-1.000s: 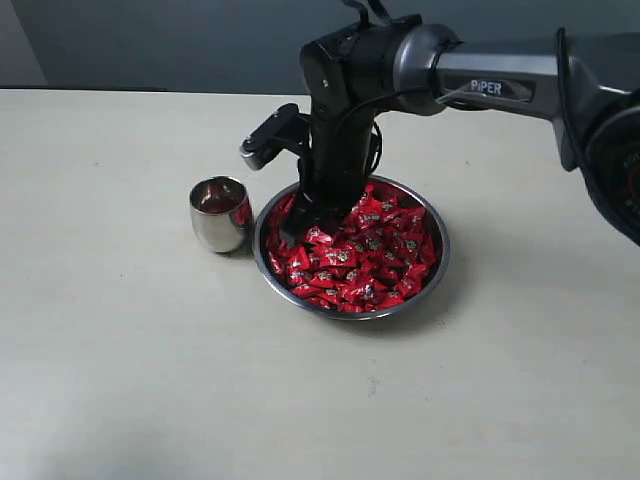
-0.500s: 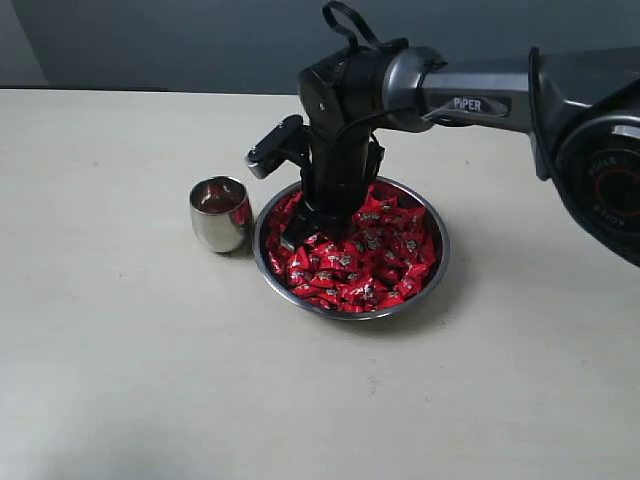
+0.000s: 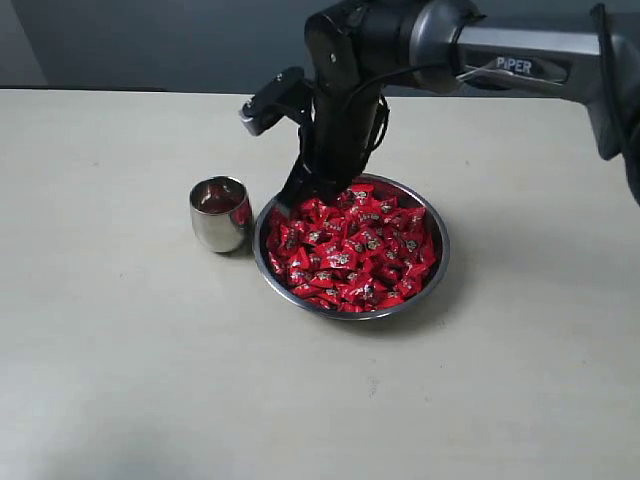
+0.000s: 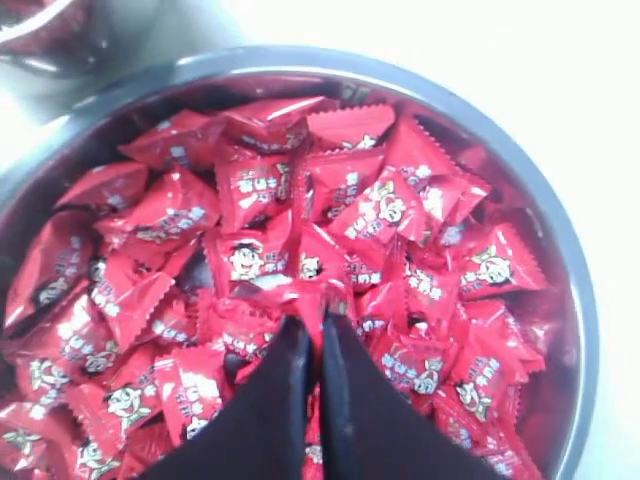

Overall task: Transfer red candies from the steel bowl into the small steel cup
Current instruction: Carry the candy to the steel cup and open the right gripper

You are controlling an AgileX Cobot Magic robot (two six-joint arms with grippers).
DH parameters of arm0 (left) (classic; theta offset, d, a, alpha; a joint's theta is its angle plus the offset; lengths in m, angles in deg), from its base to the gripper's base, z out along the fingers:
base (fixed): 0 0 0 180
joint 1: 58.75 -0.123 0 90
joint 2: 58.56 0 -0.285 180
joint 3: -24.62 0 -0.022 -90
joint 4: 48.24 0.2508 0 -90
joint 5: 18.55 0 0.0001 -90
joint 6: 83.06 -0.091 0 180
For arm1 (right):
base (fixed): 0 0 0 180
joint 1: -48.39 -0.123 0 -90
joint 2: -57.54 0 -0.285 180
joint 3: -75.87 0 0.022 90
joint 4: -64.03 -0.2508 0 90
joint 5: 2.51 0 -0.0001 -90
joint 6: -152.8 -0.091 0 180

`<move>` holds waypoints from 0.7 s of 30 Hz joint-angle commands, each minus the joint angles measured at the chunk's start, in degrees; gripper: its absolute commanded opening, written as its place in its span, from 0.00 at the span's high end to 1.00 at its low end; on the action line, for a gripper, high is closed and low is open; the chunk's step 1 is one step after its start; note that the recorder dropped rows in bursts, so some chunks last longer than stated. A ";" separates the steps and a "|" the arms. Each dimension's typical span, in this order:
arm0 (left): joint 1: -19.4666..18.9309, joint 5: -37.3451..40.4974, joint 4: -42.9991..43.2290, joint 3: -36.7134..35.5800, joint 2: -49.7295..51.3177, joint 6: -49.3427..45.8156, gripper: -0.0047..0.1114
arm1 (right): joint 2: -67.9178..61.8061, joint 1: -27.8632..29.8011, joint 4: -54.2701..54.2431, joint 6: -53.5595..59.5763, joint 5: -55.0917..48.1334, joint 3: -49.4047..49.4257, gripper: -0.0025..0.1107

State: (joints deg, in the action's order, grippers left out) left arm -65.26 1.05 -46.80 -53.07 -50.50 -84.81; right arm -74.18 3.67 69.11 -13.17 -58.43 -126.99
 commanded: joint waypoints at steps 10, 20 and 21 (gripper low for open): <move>0.31 -0.28 0.11 0.48 -0.27 0.07 0.96 | 2.51 0.02 -12.44 1.78 3.68 0.11 0.99; 0.31 -0.28 0.11 0.48 -0.27 0.07 0.96 | 2.40 0.02 -32.82 13.51 8.73 -2.72 0.99; 0.31 -0.28 0.11 0.48 -0.27 0.07 0.96 | 2.30 0.02 -34.08 14.56 9.10 -2.72 0.99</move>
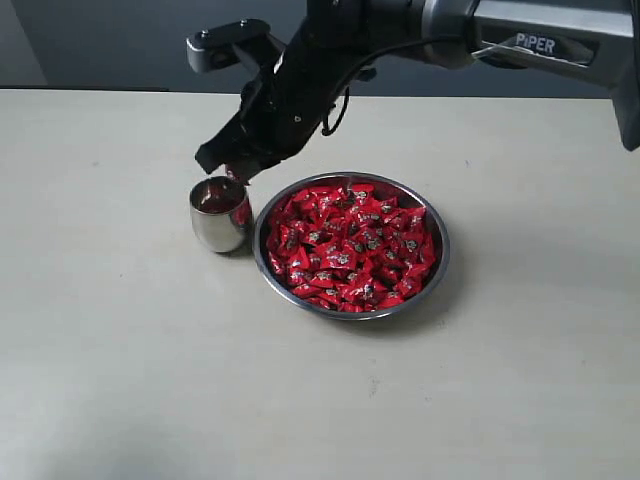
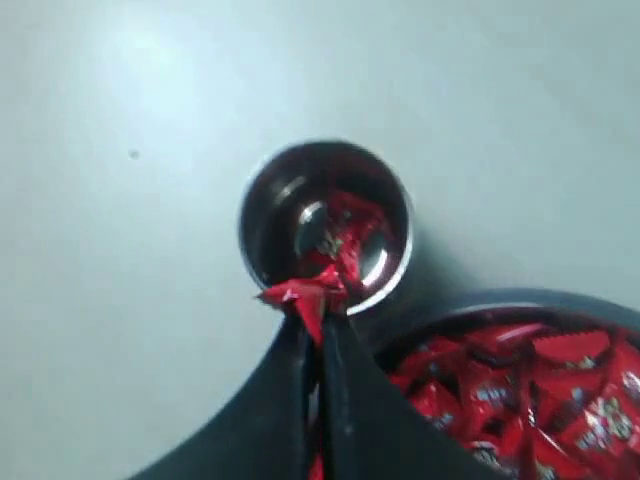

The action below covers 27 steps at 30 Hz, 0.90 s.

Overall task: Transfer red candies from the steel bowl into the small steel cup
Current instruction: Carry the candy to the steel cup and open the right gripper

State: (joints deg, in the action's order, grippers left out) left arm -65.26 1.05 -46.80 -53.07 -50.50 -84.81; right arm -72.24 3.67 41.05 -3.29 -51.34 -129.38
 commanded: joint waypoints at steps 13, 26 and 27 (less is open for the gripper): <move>0.31 -0.28 0.11 0.48 -0.27 0.07 0.96 | -4.02 0.02 -5.65 5.66 9.03 -0.33 0.99; 0.31 -0.28 0.11 0.48 -0.27 0.07 0.96 | -4.54 -0.10 -4.69 5.66 9.15 -0.33 0.99; 0.31 -0.28 0.11 0.48 -0.27 0.07 0.96 | -4.54 -0.10 -4.69 5.66 9.15 -0.33 0.99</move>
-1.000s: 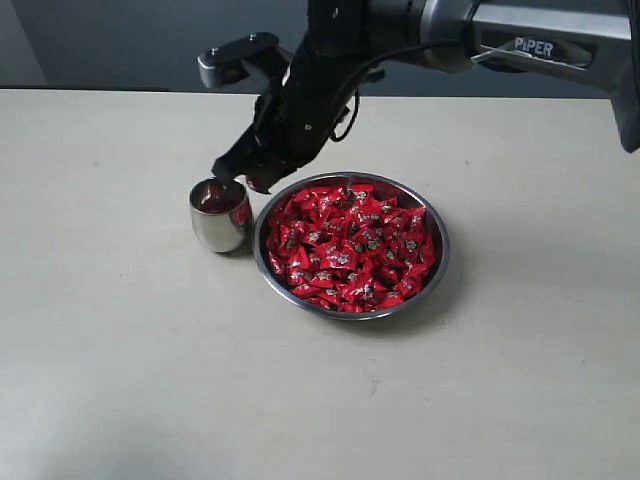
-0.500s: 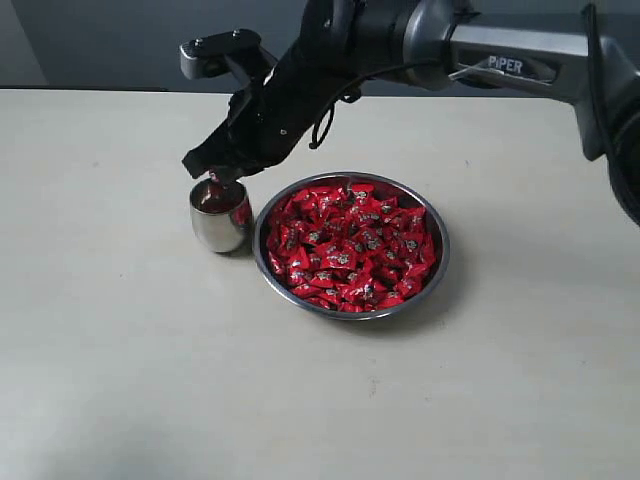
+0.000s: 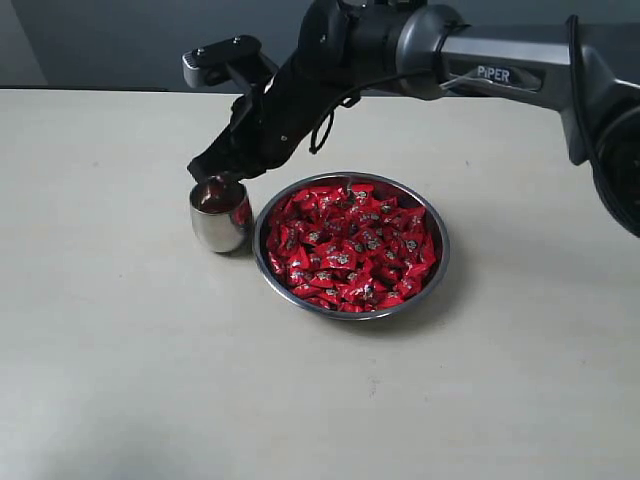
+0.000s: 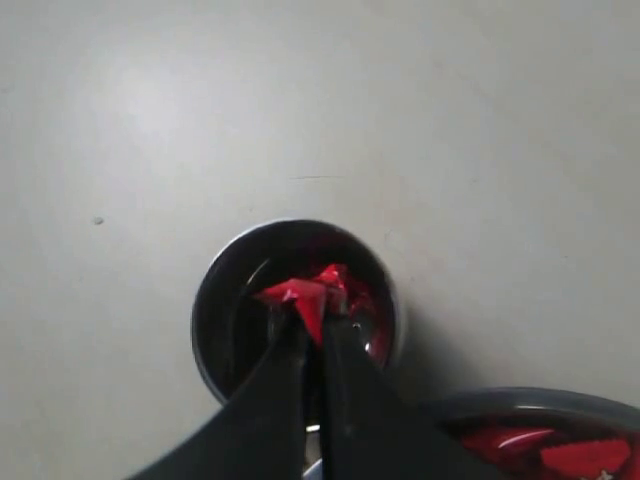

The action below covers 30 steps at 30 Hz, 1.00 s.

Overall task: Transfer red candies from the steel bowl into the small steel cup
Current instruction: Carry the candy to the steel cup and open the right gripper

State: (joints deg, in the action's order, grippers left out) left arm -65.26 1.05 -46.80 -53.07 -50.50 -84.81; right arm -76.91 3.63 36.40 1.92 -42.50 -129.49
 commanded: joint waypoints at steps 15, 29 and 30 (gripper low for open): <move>0.31 -0.28 0.11 0.48 -0.27 0.07 0.96 | -2.36 -0.06 -1.08 0.44 1.29 -0.22 0.99; 0.31 -0.28 0.11 0.48 -0.27 0.07 0.96 | -1.55 -0.06 0.82 0.44 0.38 -0.81 0.64; 0.31 -0.28 0.11 0.48 -0.27 0.07 0.96 | -1.16 -0.06 0.99 0.44 0.08 -0.91 0.65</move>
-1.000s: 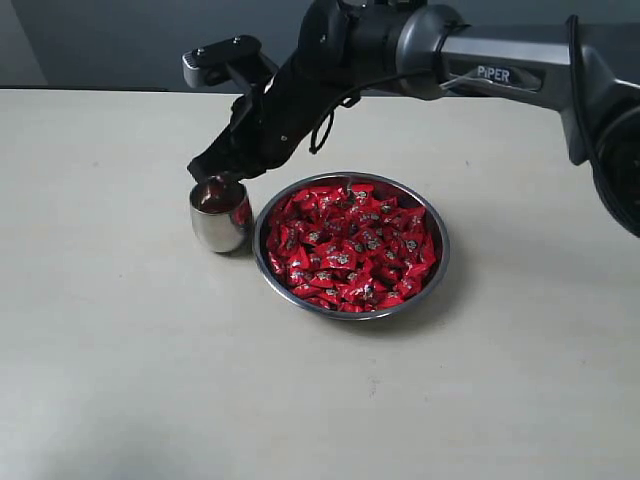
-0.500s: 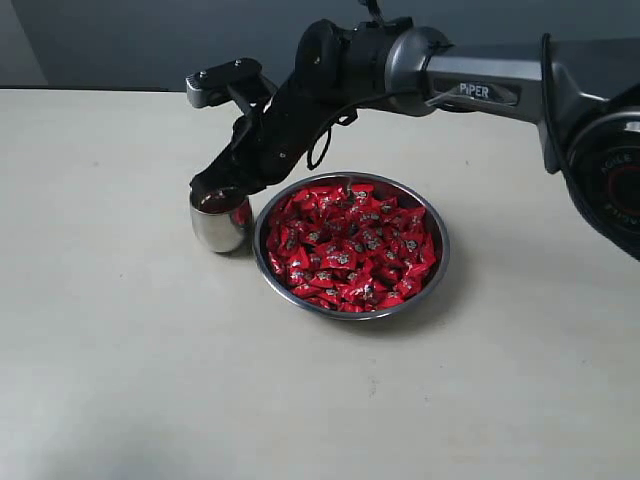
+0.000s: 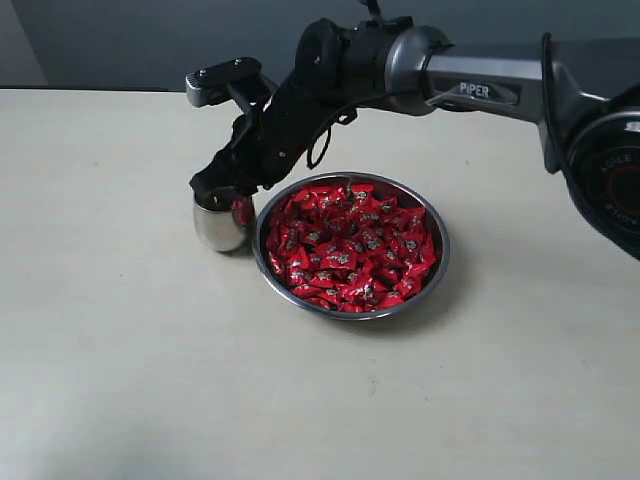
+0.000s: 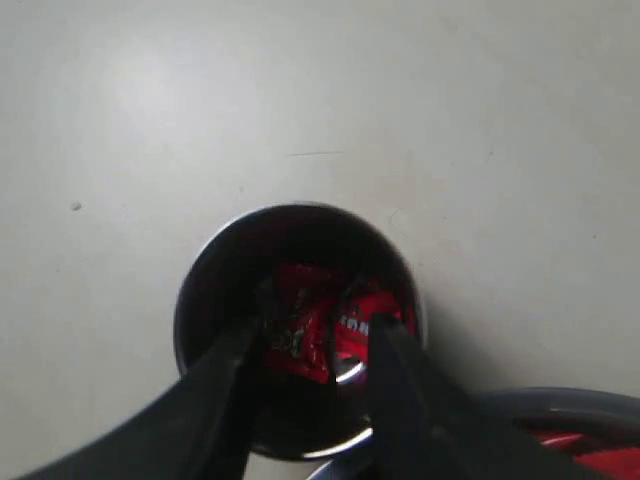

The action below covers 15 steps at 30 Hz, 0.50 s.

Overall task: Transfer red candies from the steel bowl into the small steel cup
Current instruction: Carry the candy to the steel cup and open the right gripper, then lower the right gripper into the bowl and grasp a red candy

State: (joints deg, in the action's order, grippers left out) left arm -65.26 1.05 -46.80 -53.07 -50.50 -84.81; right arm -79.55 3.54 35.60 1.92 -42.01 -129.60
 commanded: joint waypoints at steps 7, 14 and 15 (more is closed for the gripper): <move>0.31 -0.28 0.11 0.48 -0.27 0.07 0.96 | 7.39 0.13 5.72 -2.32 -5.04 -1.16 0.66; 0.31 -0.28 0.11 0.48 -0.27 0.07 0.96 | 10.41 0.35 23.86 -14.80 -17.05 0.02 0.66; 0.31 -0.28 0.11 0.48 -0.27 0.07 0.96 | 10.41 0.43 24.27 -14.80 -17.43 0.94 0.66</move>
State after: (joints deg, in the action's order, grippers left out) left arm -65.26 1.05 -46.80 -53.07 -50.50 -84.81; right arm -69.75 3.64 57.04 -11.08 -57.28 -130.01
